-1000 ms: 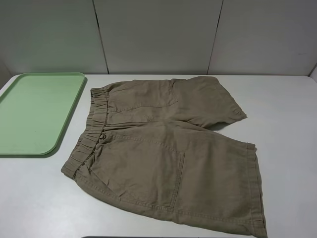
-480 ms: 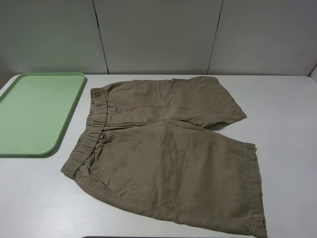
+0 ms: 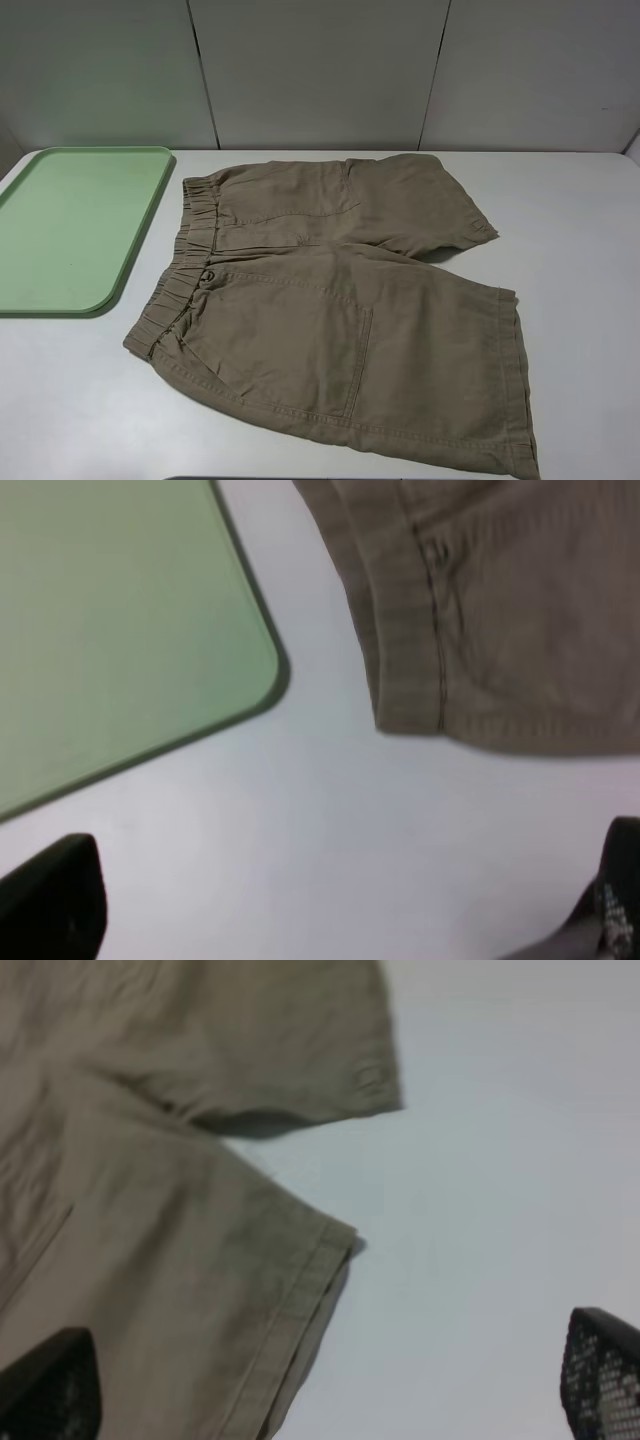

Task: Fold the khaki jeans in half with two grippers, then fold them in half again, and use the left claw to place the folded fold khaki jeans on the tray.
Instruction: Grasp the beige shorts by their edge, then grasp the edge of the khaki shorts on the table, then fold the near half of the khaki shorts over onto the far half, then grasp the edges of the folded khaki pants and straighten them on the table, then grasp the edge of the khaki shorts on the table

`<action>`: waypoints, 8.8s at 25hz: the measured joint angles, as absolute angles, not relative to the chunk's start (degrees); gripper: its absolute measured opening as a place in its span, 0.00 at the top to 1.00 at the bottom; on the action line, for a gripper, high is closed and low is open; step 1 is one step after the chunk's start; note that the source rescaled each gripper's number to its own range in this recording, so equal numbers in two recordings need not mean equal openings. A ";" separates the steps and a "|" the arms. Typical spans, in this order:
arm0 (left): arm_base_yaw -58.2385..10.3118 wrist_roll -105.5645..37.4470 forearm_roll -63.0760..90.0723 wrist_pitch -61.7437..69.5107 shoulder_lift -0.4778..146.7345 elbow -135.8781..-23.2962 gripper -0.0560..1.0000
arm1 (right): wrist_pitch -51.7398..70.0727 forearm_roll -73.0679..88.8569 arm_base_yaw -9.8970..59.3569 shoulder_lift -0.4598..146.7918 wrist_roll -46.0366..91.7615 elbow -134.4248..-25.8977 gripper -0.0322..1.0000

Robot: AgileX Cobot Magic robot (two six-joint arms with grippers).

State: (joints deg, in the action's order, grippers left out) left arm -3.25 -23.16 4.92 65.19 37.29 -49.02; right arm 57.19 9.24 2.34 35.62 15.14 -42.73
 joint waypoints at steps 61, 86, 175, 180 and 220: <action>-40.02 -55.14 -12.15 24.37 104.21 -37.88 0.11 | 28.05 4.22 49.75 76.66 37.80 -18.65 0.00; -39.85 -54.91 -10.28 20.70 104.51 -38.17 0.45 | 11.98 6.56 49.75 91.76 37.61 -18.80 0.41; -14.40 -30.12 -23.61 -5.40 102.56 -52.63 0.94 | 26.83 -23.49 25.72 110.98 20.25 -78.01 0.97; -13.67 -30.17 -23.61 -7.23 102.56 -52.63 0.91 | 25.19 -23.32 25.09 111.48 20.31 -78.13 0.97; -13.19 2.85 -16.41 31.00 88.40 -58.89 0.03 | 49.46 -5.12 24.18 108.66 -8.47 -82.96 0.00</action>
